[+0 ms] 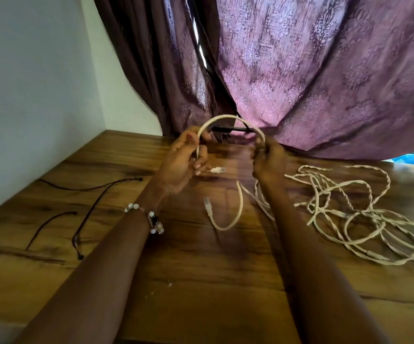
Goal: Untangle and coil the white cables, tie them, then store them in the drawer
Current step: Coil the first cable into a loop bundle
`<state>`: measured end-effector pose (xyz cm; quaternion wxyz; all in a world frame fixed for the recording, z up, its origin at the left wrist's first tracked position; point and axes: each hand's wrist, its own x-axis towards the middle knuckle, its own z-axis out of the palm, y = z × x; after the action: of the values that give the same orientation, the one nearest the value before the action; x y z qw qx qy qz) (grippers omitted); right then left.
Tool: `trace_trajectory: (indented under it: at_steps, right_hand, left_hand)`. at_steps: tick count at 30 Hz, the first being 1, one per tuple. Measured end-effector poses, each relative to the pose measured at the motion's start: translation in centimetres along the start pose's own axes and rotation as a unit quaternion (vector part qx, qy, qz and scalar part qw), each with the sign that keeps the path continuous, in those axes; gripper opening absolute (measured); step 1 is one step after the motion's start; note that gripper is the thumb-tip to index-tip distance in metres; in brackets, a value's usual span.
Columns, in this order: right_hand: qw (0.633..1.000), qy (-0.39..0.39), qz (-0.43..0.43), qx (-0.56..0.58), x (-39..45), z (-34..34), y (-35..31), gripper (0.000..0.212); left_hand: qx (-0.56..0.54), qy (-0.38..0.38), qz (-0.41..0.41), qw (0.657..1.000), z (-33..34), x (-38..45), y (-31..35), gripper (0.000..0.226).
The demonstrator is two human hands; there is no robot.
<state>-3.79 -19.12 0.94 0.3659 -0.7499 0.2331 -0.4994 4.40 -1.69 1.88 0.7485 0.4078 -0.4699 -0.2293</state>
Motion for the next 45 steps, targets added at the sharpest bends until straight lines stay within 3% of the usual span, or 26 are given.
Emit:
trace_trajectory:
  at_steps: [3,6,8,11,14,17,19,21,25,29,33,36,39,41,43,45]
  right_hand:
    - [0.959,-0.134,-0.105,-0.227,-0.7,0.1,-0.3,0.042]
    - [0.859,-0.249,-0.186,-0.408,-2.0,0.7,-0.9,0.051]
    - [0.806,-0.287,-0.224,-0.466,-2.6,0.5,-1.8,0.043]
    - [0.767,-0.309,-0.278,-0.489,-3.0,-0.4,-3.7,0.023]
    - [0.737,-0.327,-0.338,-0.485,-3.3,-1.0,-5.2,0.025]
    - [0.747,-0.328,-0.406,-0.411,-3.7,-1.2,-6.2,0.026]
    - [0.789,-0.306,-0.439,-0.301,-3.8,-1.3,-6.1,0.022]
    - [0.829,-0.280,-0.416,-0.247,-3.6,-1.6,-5.9,0.027]
    - [0.916,-0.174,-0.343,-0.115,-2.7,-3.3,-5.3,0.016]
    - [0.957,-0.112,-0.267,0.014,-1.7,-4.2,-4.3,0.013]
    - [0.972,-0.058,-0.227,0.006,-1.5,-3.9,-3.5,0.016]
    - [0.970,-0.064,-0.230,-0.049,-1.7,-3.3,-2.7,0.022]
    - [0.957,-0.098,-0.250,-0.110,-2.1,-2.6,-2.0,0.036]
    - [0.954,-0.132,-0.240,-0.121,-2.6,-2.3,-2.1,0.059]
    - [0.949,-0.199,-0.191,-0.153,-3.1,-2.0,-2.3,0.073]
    - [0.929,-0.279,-0.125,-0.208,-3.9,-1.3,-2.6,0.073]
  left_hand:
    - [-0.148,0.005,0.019,0.989,0.0,0.1,0.8,0.037]
    - [-0.229,0.001,0.033,0.973,-0.4,0.3,1.4,0.040]
    - [-0.201,0.024,0.053,0.978,-0.8,0.3,1.9,0.046]
    - [-0.094,0.086,0.075,0.989,-1.2,0.1,2.0,0.045]
    - [0.073,0.114,0.078,0.988,-0.9,-0.1,1.4,0.046]
    - [0.173,0.087,0.068,0.979,-0.8,-0.1,0.3,0.050]
    - [0.256,0.062,0.034,0.964,-0.6,-0.2,-0.4,0.050]
    - [0.301,0.019,0.009,0.953,-0.5,-0.5,-0.9,0.044]
    - [0.191,-0.003,-0.100,0.977,0.4,-0.7,-1.0,0.020]
    - [0.116,0.002,-0.139,0.984,0.7,-0.8,-0.4,0.030]
    - [-0.022,-0.015,-0.130,0.991,0.8,-0.8,0.2,0.045]
    - [-0.133,-0.022,-0.137,0.981,1.1,-1.1,0.7,0.041]
    - [-0.236,-0.034,-0.121,0.964,0.6,-1.2,0.8,0.039]
    - [-0.297,-0.060,-0.104,0.947,0.0,-1.0,0.9,0.038]
    - [-0.330,-0.068,-0.078,0.938,-0.6,-0.8,1.0,0.032]
    - [-0.322,-0.038,-0.060,0.944,-0.9,-0.7,1.2,0.028]
